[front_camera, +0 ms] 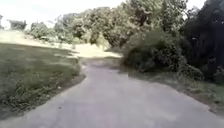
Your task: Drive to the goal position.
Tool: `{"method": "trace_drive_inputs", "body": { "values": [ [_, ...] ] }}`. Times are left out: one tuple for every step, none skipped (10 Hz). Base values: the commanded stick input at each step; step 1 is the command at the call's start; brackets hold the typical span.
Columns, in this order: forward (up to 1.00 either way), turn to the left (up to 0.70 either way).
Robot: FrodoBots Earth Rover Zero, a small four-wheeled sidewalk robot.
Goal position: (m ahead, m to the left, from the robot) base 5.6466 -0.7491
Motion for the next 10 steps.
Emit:
{"method": "trace_drive_inputs", "body": {
  "values": [
    [0.07,0.00],
    [0.46,0.00],
    [0.84,0.00],
    [1.00,0.00],
    [1.00,0.00],
    [1.00,0.00],
    [1.00,0.00],
    [1.00,0.00],
    [1.00,0.00],
    [1.00,0.00]
  ]
}}
